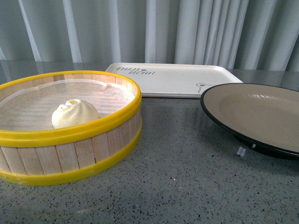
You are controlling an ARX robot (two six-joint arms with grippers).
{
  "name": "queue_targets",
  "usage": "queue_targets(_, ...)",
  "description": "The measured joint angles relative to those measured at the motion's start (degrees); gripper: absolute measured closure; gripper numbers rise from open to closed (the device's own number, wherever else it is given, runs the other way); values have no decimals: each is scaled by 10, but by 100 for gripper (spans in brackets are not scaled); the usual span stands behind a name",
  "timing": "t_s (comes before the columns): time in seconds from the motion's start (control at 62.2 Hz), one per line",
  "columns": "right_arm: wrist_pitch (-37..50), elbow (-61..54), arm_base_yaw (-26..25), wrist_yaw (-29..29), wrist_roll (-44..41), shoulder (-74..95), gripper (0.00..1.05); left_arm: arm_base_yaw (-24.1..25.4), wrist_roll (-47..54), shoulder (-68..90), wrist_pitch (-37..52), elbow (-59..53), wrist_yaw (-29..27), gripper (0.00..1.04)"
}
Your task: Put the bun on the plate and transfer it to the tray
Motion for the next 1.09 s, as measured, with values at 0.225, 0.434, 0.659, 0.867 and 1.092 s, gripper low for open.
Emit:
queue_targets(0.225,0,0,0,0,0,0,9,-24,-21,23,-45,14,-83,7)
queue_targets(0.434,0,0,0,0,0,0,9,-72,-113,134,-86,50,-300,7)
queue_targets(0.659,0,0,0,0,0,0,9,-94,-160,189,4,69,-313,7)
queue_targets(0.867,0,0,0,0,0,0,9,-97,-149,328,97,140,-272,7)
queue_targets(1.092,0,0,0,0,0,0,9,-101,-103,528,58,348,-200,7)
